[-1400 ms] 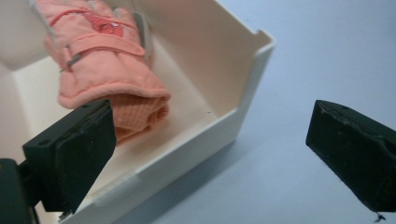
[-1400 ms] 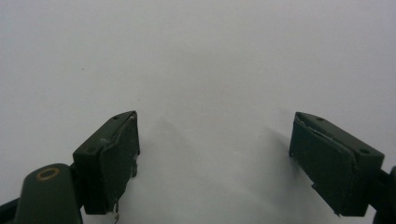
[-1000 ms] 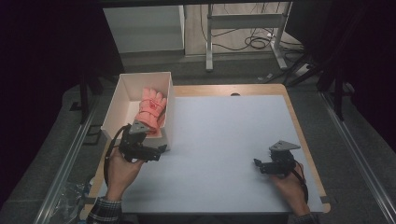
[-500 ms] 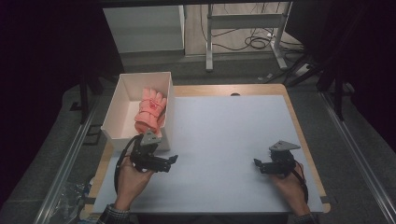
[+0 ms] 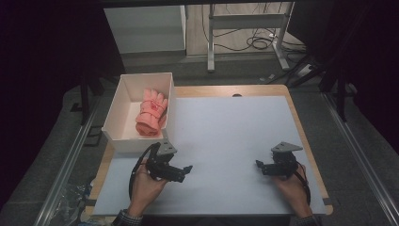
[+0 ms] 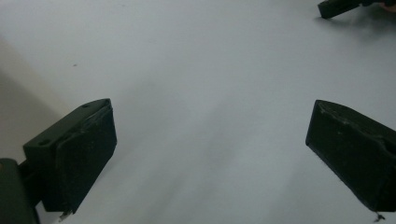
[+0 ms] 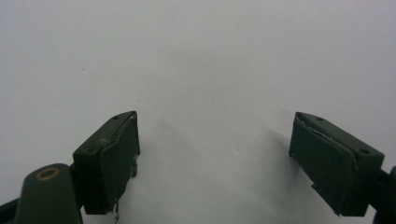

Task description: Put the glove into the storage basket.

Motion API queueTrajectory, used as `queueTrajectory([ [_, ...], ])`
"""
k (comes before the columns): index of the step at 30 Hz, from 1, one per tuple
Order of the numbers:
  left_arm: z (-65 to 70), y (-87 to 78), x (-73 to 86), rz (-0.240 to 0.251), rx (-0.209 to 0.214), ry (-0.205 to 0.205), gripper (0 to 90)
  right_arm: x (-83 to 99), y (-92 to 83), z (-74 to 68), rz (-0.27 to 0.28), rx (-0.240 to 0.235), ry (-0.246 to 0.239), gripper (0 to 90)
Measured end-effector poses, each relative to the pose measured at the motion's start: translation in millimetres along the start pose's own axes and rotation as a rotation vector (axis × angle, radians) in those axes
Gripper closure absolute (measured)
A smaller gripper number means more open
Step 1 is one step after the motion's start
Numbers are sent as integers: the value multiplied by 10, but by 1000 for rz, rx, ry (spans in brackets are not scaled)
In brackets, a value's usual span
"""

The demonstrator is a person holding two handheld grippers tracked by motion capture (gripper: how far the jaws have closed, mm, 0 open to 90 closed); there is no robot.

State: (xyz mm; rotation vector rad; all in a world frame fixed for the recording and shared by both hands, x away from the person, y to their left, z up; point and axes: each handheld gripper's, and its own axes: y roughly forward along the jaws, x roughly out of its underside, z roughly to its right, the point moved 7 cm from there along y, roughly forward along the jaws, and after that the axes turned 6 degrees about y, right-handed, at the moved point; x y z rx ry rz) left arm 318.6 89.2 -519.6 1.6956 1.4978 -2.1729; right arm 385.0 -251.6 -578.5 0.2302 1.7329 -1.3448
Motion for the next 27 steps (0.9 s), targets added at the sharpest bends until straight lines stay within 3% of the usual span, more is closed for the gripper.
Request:
queueTrajectory([
  [10, 156, 312, 76, -22, 44, 31, 20, 0, 0, -1, 1, 1, 0, 165],
  [27, 248, 646, 306, -93, 58, 66, 20, 0, -1, -2, 1, 1, -1, 166],
])
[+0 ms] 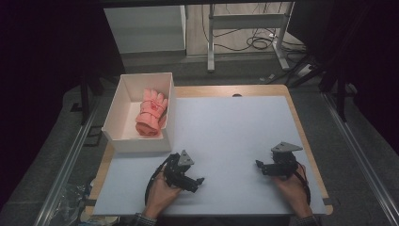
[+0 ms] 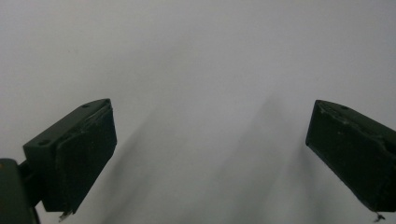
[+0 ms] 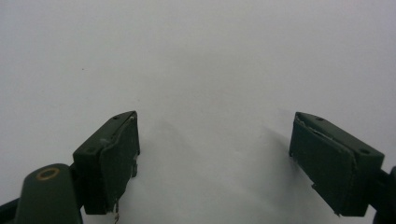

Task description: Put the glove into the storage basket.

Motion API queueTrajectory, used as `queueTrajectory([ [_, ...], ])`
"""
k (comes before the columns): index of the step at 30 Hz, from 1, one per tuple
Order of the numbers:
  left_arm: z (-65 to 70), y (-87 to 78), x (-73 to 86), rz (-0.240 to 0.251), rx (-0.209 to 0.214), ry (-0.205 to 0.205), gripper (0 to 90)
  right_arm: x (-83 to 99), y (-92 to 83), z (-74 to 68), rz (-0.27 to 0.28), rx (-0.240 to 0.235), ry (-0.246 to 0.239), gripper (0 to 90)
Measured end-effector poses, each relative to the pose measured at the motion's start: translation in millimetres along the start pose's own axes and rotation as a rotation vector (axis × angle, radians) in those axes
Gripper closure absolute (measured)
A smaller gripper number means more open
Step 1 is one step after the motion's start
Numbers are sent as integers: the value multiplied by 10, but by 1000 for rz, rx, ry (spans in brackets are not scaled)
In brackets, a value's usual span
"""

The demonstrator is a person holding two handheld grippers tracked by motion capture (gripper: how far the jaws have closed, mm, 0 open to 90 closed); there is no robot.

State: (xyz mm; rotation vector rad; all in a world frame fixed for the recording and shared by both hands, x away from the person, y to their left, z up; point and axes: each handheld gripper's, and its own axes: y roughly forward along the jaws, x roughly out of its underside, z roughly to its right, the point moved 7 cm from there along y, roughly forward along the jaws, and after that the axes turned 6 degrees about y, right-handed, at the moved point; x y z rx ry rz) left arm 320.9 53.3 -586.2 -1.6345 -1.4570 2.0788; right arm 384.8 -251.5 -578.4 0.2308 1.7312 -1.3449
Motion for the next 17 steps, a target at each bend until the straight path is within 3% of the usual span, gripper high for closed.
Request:
queueTrajectory([
  [4, 18, 78, 49, -26, -3, 6, 20, 0, 0, 0, 0, 0, 0, 165],
  [9, 12, 100, 61, 0, 10, -6, 4, 0, 0, 0, 0, 1, -1, 166],
  [17, 16, 105, 65, -1, 11, -4, 0, 3, 0, 0, -1, 0, 0, 165],
])
